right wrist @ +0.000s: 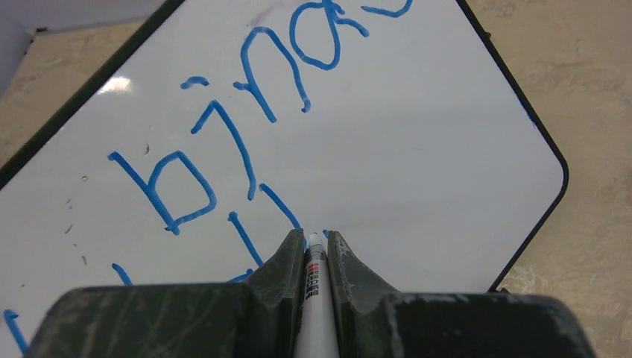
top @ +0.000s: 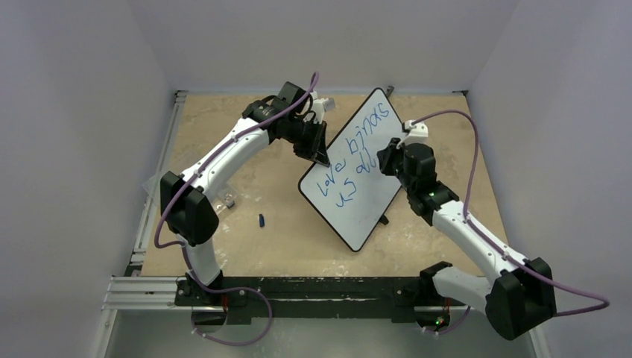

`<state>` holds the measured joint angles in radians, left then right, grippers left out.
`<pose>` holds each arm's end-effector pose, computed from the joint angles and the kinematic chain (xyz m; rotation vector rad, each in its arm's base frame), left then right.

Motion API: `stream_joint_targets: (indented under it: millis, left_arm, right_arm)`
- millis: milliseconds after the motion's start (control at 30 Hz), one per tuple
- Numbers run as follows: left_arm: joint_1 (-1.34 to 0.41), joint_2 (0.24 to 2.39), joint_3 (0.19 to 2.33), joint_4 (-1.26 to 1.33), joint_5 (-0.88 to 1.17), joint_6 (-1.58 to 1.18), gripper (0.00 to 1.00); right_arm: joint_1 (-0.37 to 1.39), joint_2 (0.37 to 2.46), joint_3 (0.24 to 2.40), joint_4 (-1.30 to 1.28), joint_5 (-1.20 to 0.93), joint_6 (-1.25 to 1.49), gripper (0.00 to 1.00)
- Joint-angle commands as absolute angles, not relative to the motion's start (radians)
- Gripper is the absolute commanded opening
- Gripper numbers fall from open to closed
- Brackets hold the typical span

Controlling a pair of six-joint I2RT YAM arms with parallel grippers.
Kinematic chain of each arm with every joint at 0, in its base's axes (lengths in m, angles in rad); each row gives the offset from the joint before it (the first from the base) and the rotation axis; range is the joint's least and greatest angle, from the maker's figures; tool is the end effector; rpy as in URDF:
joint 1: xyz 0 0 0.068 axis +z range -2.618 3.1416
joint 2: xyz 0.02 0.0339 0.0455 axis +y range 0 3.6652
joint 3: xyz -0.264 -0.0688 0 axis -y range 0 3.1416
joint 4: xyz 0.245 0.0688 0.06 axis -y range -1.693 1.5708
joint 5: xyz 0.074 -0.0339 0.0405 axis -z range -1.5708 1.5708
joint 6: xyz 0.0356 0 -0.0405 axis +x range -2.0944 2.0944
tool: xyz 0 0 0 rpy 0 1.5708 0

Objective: Write a sentence on the whiteboard

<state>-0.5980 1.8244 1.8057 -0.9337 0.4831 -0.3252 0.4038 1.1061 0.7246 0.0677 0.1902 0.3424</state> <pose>0.3159 -0.2352 0.3385 0.5644 2.5853 -0.9572 0.2372 0.0940 0.2803 0.0729 1.8909 0.3324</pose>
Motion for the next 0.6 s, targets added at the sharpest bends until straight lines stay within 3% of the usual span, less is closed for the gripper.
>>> stream_joint_targets:
  millis: [0,567]
  left_arm:
    - [-0.632,1.827,1.776,-0.968,0.357,-0.216,0.00]
    - [-0.631,1.863,1.801,-0.953,0.376,-0.261,0.00]
  right_arm:
    - [0.406,1.017,0.791,0.050,0.175,0.351,0.00]
    - [0.407,0.866,0.787,0.001,0.202,0.367,0.00]
